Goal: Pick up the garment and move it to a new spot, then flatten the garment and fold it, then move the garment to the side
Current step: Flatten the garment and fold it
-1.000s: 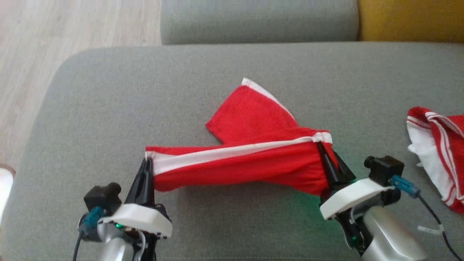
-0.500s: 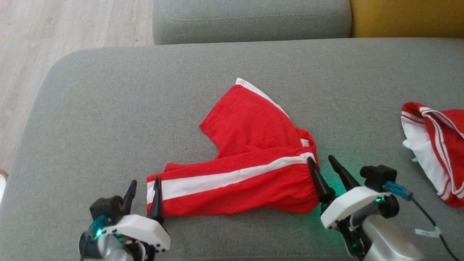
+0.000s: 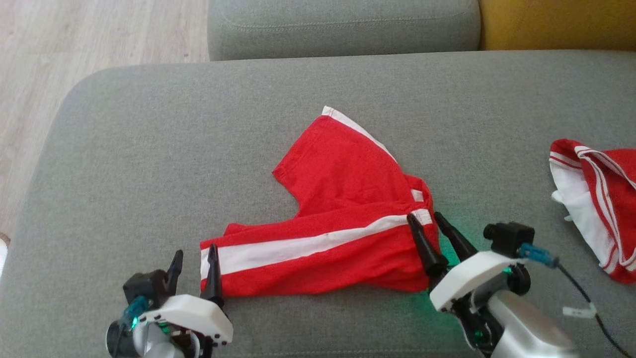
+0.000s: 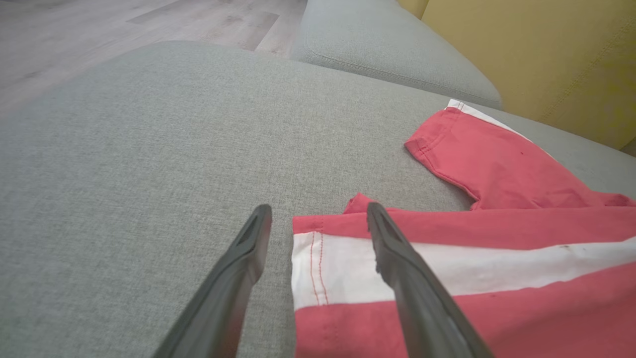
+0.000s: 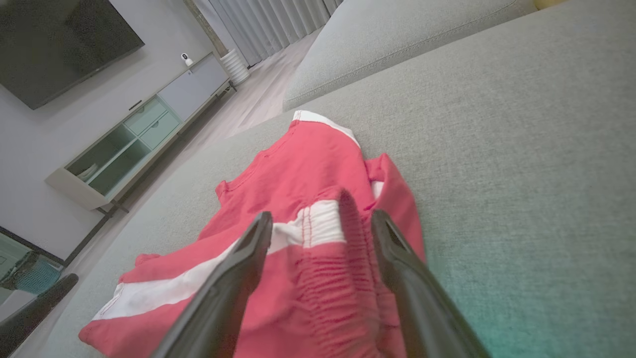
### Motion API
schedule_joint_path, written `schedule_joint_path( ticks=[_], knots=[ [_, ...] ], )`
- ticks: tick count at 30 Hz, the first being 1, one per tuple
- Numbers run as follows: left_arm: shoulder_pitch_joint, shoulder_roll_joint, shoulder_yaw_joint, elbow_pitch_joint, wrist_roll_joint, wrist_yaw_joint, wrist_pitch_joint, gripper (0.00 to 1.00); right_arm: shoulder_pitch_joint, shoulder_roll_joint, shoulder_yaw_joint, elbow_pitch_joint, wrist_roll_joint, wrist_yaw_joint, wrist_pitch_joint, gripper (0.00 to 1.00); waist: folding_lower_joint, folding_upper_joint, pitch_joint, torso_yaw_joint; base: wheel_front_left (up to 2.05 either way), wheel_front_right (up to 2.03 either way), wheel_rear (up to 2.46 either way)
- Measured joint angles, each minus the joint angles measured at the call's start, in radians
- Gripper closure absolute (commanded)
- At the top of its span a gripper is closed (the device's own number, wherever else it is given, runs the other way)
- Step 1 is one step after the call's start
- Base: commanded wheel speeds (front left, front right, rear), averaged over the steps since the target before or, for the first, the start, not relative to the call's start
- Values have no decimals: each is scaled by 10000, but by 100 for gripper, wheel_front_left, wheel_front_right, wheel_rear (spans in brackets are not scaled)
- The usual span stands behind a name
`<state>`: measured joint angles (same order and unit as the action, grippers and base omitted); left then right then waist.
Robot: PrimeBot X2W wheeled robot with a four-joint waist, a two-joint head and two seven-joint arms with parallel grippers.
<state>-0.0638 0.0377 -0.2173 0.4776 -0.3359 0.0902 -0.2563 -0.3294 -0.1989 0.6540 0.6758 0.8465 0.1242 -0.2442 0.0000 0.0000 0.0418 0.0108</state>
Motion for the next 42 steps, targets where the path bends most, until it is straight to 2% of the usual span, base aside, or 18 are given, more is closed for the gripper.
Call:
schedule_joint_path(
  ticks=[10,14,20,21,22,25,30,31,34,42],
  knots=[
    [-3,0,40,-228,-130,61,0,0,-720,-483,1279,-203,1340,0,481,0,0,0,240,-33,0,0,0],
    [-2,-2,44,-242,-128,59,0,0,-954,-665,1653,-324,1852,0,558,8,0,0,292,-36,0,0,0],
    [-2,0,58,-249,-130,54,0,0,-1064,-880,2205,-428,2468,0,596,33,0,0,238,-64,0,0,0],
    [-2,0,56,-249,-132,54,0,0,-1072,-922,2290,-430,2558,0,598,49,0,0,230,-68,0,0,0],
    [-2,0,56,-257,-146,52,0,0,-1085,-963,2370,-433,2629,0,598,56,0,0,230,-68,0,0,0],
    [-2,0,52,-337,-215,50,0,0,-1120,-1024,2495,-470,2861,0,594,64,0,0,244,-72,0,0,0],
    [1,-2,50,-412,-510,-65,-2,0,-1127,-1202,2656,-556,3233,0,548,62,0,0,205,-103,0,0,0],
    [12,13,29,-414,-700,-128,0,0,-1127,-1285,2752,-608,3350,0,504,67,0,0,155,-142,0,0,0],
    [15,12,-40,-299,-1150,-309,-2,0,-1127,-1335,2936,-700,3455,0,489,100,0,0,92,-203,0,0,0],
    [-40,10,-395,527,-3055,-905,0,0,-1220,-1463,3373,-842,3503,0,324,100,0,0,179,-357,0,0,0]
  ],
)
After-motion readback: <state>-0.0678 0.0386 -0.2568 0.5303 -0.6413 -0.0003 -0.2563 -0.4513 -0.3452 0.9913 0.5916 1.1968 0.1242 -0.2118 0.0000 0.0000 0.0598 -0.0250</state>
